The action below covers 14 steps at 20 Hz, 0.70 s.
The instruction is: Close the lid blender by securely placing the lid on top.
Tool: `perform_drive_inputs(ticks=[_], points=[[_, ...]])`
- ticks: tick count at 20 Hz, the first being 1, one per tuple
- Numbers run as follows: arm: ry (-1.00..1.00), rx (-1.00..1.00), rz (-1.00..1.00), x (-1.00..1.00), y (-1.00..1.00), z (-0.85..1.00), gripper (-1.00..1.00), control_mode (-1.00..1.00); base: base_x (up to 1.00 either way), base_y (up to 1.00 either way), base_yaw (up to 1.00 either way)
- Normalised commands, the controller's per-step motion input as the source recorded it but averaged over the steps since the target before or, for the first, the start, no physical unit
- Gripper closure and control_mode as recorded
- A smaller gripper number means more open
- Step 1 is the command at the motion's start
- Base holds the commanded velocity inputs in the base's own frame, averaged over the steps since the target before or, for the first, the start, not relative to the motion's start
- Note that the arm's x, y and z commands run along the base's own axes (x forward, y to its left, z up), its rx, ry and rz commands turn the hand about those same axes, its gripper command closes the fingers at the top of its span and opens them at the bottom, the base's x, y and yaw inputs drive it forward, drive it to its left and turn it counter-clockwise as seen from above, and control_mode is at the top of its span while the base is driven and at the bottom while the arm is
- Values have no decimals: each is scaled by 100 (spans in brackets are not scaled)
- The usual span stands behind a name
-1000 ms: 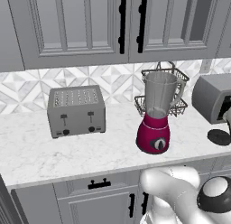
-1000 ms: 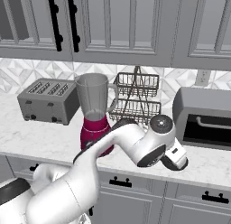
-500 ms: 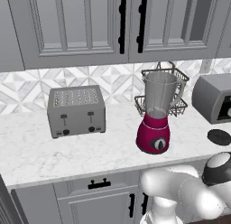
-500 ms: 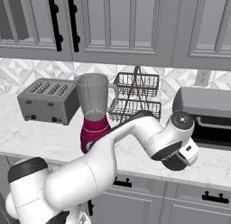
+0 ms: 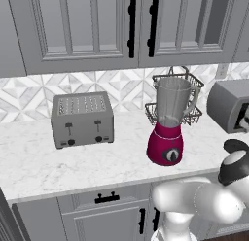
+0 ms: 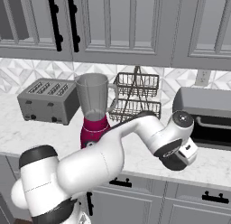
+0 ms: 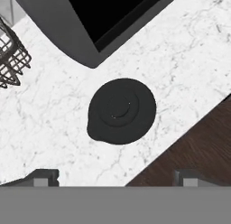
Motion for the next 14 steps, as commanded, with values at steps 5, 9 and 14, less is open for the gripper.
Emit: perform_drive_inputs(ticks=[5,9,14], points=[[10,-1,0,29,0,-42,-100,-100,0,0,0],[12,0,0,28,0,-38,-100,-100,0,0,0],[13,0,1,27,0,-22,-100,-100,0,0,0]])
